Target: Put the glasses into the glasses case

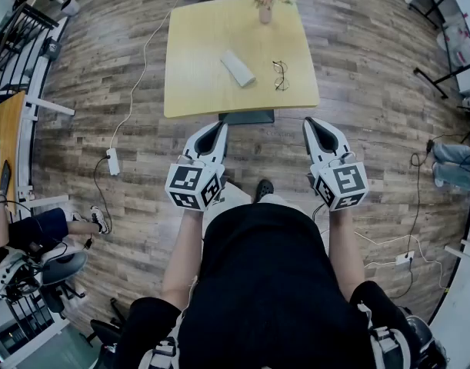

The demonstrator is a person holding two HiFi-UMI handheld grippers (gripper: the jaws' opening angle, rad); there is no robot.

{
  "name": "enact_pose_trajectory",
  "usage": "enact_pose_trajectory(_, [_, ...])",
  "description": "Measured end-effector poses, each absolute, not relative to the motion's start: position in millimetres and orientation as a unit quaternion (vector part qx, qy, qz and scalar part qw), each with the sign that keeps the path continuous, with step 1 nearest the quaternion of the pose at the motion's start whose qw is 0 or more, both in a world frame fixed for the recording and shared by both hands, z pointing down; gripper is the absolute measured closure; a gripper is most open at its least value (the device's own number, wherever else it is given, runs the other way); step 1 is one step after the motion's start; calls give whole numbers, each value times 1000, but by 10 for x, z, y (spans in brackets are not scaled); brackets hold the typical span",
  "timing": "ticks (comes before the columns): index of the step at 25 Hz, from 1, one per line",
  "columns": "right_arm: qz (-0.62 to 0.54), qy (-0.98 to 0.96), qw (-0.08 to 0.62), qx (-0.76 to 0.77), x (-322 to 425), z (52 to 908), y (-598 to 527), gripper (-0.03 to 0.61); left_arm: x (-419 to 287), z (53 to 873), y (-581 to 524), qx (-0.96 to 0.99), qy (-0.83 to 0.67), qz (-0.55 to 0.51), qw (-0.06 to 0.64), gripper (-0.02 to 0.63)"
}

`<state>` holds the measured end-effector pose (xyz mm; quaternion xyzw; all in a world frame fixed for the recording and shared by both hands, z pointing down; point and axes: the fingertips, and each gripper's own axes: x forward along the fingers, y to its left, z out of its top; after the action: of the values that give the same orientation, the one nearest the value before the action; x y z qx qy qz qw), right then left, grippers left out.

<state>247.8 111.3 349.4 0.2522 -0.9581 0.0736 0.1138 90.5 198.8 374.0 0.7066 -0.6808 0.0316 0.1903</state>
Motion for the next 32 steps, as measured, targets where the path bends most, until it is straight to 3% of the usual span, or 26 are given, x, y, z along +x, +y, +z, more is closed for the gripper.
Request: enact_pose_trajectory(32, [83,-960,141,228,2140,3768,974,560,889,3836,1827,705,-675,37,213,589])
